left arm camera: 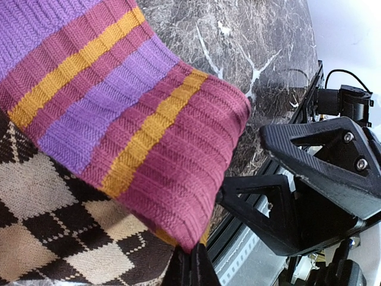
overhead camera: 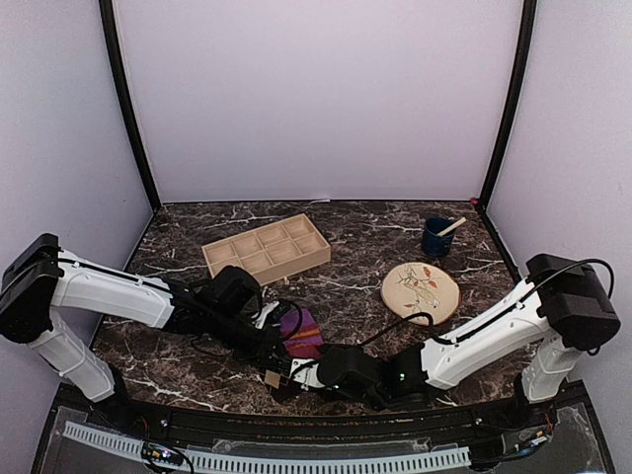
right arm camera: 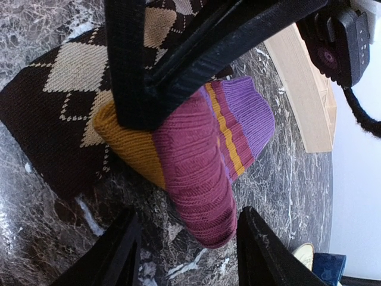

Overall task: Roll the socks
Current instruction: Roll the sock at the center of the board.

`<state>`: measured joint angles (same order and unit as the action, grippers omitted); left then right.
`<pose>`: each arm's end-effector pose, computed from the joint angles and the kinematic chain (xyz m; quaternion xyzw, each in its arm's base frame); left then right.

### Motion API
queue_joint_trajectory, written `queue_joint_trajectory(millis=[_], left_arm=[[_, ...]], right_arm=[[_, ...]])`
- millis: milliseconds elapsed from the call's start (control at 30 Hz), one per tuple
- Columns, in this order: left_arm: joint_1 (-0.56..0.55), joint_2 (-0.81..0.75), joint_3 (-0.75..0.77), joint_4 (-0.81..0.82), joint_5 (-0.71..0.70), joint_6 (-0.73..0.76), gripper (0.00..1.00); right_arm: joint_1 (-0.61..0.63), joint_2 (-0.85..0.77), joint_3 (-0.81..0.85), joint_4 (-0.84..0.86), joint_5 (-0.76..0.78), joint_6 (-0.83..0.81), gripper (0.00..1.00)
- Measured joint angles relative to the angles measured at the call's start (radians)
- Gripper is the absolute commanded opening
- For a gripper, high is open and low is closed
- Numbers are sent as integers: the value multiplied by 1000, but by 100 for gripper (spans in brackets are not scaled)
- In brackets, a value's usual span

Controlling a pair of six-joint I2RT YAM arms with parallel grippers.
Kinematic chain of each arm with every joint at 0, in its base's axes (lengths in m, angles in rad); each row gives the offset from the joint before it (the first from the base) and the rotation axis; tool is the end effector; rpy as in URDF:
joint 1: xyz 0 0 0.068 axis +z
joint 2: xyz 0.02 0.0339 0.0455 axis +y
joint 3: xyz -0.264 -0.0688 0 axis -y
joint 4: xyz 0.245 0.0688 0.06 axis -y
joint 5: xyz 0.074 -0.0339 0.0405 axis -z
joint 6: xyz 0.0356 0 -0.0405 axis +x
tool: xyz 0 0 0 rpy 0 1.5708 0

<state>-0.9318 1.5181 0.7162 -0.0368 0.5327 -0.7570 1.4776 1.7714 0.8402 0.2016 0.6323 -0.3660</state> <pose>0.1582 -0.2432 0.1649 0.1725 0.8892 -0.4214 0.0456 0.0529 0.3401 0.1430 -0.6145 0.6255 -0.0363 0.4794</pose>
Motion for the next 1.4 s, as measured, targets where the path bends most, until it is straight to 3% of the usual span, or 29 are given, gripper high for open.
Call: queue_joint_trajectory(millis=[100, 467, 767, 1000, 1233, 1400], left_arm=[[3, 0, -3, 4, 4, 0, 0], [5, -15, -19, 14, 12, -11, 0], [7, -15, -21, 21, 24, -16, 0], [7, -16, -29, 23, 24, -23, 0], [7, -79, -41, 18, -22, -40, 32], [8, -147, -58, 14, -71, -52, 39]], right_arm=[[-7, 1, 0, 3, -11, -5, 42], [-37, 16, 2, 5, -60, -7, 38], [-52, 21, 3, 5, -80, -17, 22], [-60, 24, 5, 4, -100, -16, 0], [-70, 24, 11, -22, -131, -6, 0], [-77, 24, 20, -54, -158, 12, 0]])
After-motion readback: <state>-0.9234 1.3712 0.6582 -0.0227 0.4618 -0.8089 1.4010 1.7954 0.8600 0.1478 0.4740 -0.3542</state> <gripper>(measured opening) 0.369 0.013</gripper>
